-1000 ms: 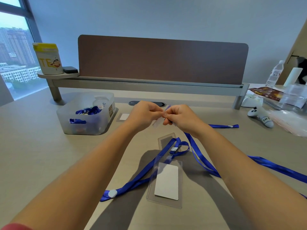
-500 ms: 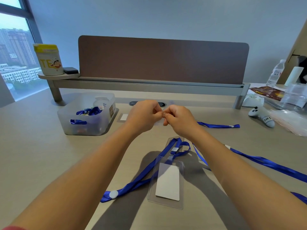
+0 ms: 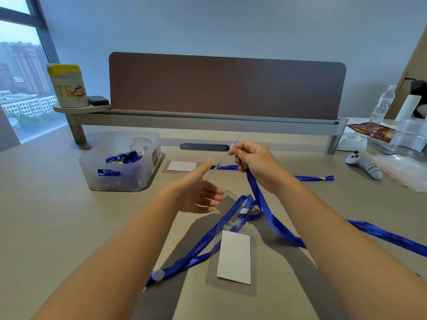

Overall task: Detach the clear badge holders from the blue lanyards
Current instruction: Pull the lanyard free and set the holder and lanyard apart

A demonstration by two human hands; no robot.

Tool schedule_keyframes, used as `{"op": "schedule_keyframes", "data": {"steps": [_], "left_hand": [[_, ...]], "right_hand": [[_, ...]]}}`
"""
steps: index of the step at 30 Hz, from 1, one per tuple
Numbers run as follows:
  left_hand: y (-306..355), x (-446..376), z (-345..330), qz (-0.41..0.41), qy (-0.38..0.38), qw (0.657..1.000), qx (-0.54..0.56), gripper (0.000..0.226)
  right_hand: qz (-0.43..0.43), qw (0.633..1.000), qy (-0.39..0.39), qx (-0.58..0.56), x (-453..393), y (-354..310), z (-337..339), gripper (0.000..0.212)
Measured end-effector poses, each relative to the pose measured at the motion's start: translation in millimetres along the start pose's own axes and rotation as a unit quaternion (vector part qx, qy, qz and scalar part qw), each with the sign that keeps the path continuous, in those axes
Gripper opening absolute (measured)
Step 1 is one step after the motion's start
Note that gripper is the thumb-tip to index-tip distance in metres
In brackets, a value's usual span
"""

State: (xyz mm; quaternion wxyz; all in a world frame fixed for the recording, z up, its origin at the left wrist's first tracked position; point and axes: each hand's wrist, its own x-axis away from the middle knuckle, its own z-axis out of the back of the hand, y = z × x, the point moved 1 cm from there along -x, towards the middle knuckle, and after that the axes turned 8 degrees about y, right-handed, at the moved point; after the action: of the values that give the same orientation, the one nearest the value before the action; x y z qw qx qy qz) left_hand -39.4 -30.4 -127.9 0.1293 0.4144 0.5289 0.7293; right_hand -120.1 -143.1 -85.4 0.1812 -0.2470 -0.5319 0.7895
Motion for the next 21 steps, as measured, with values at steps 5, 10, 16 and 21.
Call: {"op": "schedule_keyframes", "data": {"steps": [5, 10, 16, 21], "left_hand": [[11, -4, -5, -0.066, 0.064, 0.944, 0.317, 0.026], [31, 1, -2, -0.123, 0.138, 0.917, 0.354, 0.018], [50, 6, -12, -0.16, 0.14, 0.901, 0.378, 0.019], [55, 14, -19, -0.154, 0.092, 0.896, 0.405, 0.021]], "right_hand": [[-0.063, 0.998, -0.013, -0.009, -2, 7, 3, 0.024], [-0.062, 0.985, 0.129, 0.097, -2, 14, 1, 0.028], [-0.193, 0.978, -0.066, -0.049, 18, 16, -30, 0.042], [-0.209, 0.947, -0.071, -0.232, 15, 33, -50, 0.073]]}}
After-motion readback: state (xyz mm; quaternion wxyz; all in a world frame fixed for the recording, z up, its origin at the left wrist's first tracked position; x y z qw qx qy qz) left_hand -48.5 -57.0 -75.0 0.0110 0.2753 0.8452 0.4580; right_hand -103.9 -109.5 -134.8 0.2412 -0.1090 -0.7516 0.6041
